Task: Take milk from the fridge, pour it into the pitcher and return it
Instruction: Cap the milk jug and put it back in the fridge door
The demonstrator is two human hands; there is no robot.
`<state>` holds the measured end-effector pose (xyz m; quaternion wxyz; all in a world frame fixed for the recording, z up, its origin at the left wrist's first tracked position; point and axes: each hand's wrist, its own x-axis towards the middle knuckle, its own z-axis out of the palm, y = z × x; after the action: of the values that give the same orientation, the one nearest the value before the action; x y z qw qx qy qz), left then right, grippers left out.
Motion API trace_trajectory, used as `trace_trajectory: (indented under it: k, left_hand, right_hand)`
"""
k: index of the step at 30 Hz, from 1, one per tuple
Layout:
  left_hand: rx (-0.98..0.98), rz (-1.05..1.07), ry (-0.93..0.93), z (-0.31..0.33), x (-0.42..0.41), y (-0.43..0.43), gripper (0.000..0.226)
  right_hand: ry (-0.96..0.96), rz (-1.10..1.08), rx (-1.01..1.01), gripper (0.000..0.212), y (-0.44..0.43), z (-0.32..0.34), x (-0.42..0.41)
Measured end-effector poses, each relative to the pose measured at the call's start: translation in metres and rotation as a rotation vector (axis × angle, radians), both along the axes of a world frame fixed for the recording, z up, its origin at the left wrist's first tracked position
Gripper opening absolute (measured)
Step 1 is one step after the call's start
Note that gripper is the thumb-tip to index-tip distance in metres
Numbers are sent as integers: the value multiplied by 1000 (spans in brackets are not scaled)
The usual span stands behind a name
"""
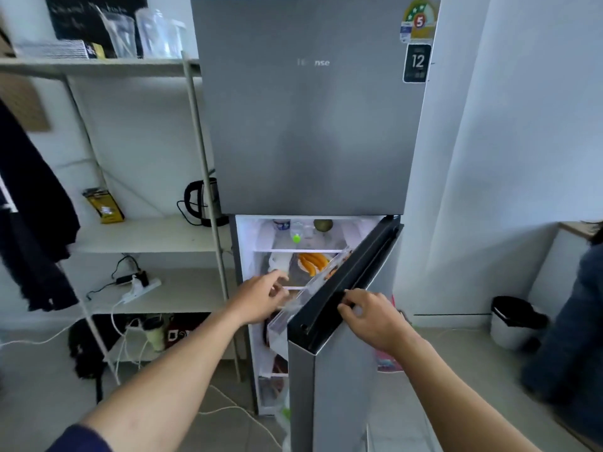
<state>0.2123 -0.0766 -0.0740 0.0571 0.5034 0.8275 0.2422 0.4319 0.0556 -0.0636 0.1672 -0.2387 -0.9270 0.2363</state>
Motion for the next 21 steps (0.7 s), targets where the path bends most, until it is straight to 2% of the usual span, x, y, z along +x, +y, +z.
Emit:
trace_trajectory:
  k: [3, 7, 13, 21]
  left_hand:
    - [28, 26, -10, 15, -21, 2, 25]
    - [13, 62, 36, 29, -50, 5, 24]
    - [-1, 64, 337, 54, -95, 21, 60]
    - [-23, 133, 618, 90, -158, 58, 67]
  right_hand:
    - [21, 83, -6, 21, 1, -4, -24]
    - [-7, 177, 53, 30, -1, -9, -59]
    - [4, 143, 170, 29, 4, -10, -125]
    - [23, 94, 222, 21, 16, -17, -204]
